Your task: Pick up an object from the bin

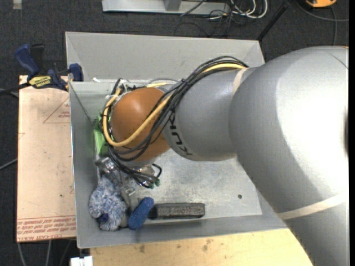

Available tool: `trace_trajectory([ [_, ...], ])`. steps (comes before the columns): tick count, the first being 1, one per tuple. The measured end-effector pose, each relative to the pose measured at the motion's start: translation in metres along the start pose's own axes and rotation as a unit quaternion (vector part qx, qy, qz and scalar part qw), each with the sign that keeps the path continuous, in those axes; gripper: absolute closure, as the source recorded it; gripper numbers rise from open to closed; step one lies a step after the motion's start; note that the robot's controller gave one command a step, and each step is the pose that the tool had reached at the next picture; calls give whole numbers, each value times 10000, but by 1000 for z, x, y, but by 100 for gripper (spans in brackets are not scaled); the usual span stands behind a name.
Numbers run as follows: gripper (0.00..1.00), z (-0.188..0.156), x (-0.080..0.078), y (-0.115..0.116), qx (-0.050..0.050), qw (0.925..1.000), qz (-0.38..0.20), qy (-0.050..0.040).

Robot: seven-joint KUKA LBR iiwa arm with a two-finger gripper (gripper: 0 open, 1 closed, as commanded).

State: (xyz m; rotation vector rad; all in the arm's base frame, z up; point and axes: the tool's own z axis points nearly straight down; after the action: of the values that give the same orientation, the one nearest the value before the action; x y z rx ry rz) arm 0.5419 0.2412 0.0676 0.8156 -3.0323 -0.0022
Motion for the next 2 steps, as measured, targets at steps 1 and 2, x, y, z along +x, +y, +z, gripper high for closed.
trace_trajectory([
  [1, 0, -34, -9, -1, 1, 9976, -694, -11],
  [2, 0, -23, -5, -1, -2, 9992, -395, -25],
])
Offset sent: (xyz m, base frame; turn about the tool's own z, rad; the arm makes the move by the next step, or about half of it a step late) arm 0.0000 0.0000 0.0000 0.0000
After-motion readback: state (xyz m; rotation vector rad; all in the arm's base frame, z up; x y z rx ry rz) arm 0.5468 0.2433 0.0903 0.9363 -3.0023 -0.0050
